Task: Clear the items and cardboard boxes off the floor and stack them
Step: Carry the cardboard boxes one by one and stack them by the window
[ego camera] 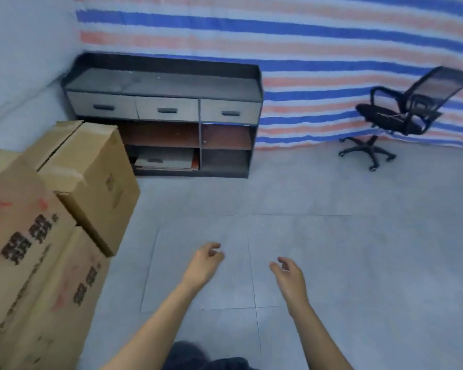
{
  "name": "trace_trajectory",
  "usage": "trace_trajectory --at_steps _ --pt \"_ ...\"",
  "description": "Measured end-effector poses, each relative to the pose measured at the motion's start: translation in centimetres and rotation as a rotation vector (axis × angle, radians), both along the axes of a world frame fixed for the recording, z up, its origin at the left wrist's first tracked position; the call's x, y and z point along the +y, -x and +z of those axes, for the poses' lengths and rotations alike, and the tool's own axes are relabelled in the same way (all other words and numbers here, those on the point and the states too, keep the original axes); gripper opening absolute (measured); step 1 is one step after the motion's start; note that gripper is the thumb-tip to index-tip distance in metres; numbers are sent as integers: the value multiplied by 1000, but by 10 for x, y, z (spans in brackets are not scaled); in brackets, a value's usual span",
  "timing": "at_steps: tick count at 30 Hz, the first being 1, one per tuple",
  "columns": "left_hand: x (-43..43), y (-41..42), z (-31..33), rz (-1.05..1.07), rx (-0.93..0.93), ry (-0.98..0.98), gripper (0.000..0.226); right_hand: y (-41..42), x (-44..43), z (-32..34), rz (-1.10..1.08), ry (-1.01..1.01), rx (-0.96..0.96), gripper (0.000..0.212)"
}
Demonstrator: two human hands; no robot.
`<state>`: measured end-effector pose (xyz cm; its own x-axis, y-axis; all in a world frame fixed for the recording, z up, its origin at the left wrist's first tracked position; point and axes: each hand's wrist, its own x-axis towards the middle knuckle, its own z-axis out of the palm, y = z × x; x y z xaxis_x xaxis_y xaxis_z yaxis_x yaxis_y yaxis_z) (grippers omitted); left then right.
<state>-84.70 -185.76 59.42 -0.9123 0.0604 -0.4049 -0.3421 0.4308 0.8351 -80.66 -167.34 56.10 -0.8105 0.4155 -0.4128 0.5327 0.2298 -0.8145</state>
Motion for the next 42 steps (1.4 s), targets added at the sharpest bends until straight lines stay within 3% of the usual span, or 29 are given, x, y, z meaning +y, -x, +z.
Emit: trace_trajectory --at_steps 11,21,31,33,37,39,42 --pt "149 72 -34 -429 -180 99 32 -19 126 -27 -493 57 -116 44" --pt "379 184 -28 -692 -177 14 32 10 278 -2 -832 -174 -150 43" --pt "544 104 -59 -1189 -358 158 19 -65 355 -45 -1195 14 -389 42" --pt "592 98 -59 -1160 -301 151 12 -83 397 -47 -1260 -17 -351 42" --pt "708 69 -44 -1124 -210 88 21 -132 510 -35 -1382 -102 -244 41" --pt "757 40 -34 -1172 -180 48 14 -158 565 -20 -1458 -130 -173 38" --pt "816 -8 -18 -1271 -148 4 27 -190 630 1 -1546 -172 -66 35"
